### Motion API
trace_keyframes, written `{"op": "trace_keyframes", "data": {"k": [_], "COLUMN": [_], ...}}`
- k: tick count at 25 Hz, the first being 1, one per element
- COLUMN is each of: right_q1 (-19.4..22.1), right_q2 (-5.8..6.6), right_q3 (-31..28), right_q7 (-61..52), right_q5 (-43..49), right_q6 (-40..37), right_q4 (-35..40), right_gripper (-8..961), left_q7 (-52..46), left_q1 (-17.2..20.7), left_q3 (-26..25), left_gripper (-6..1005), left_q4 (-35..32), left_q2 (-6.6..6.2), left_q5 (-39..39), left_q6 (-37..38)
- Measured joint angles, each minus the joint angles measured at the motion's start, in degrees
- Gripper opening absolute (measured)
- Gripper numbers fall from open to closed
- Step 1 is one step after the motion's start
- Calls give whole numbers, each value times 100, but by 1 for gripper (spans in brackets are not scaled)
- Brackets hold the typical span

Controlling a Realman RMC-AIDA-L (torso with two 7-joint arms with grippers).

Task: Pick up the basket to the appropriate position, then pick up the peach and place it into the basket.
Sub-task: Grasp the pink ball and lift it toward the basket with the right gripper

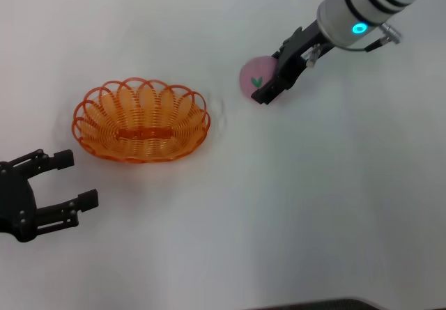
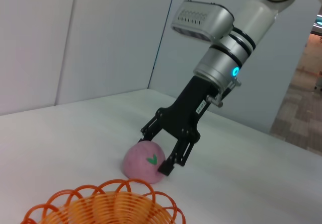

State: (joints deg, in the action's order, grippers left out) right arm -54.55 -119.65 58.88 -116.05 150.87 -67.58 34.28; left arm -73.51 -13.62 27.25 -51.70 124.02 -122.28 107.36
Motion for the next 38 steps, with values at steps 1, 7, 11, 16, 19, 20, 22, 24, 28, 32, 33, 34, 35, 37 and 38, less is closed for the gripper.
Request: {"op": "trace_keyframes", "data": {"k": [1,7,11,16,19,20,22,24,28,32,33,34,35,37,38], "right_q1": [-18,-12,21,36,39,42,44,44,43,41,41,41,41,41,45], "right_q2": [-2,-6,-6,7,7,7,8,13,17,16,16,15,17,20,21], "right_q3": [17,68,67,46,36,34,33,30,26,26,26,27,26,27,25], "right_q7": [30,84,114,130,144,147,151,152,153,153,153,153,150,124,93], "right_q5": [-54,-93,-102,-106,-106,-106,-106,-106,-105,-136,-149,-153,-155,-155,-155], "right_q6": [81,279,292,291,271,265,258,256,250,206,182,158,123,26,-58], "right_q4": [-113,-289,-292,-294,-274,-266,-258,-254,-246,-208,-188,-168,-138,-54,32], "right_gripper": [897,888,882,719,612,579,512,467,421,364,359,355,350,341,337], "left_q7": [0,3,3,3,3,3,3,3,3,3,3,3,3,3,3], "left_q1": [0,-1,-10,-16,-17,-17,-17,-14,-12,-5,0,3,5,7,8], "left_q3": [0,4,31,34,35,35,35,35,35,34,34,34,34,35,34], "left_gripper": [847,847,848,848,848,848,848,848,848,848,848,848,848,847,847], "left_q4": [3,115,130,137,144,145,145,145,145,143,143,143,143,143,143], "left_q2": [0,2,0,-1,-1,-1,-1,-1,-1,-1,-1,-1,-1,-1,-1], "left_q5": [0,-11,-12,-15,-15,-16,-20,-24,-24,-24,-24,-24,-24,-28,-38], "left_q6": [-13,-93,-139,-145,-152,-154,-155,-156,-156,-156,-156,-155,-155,-155,-154]}}
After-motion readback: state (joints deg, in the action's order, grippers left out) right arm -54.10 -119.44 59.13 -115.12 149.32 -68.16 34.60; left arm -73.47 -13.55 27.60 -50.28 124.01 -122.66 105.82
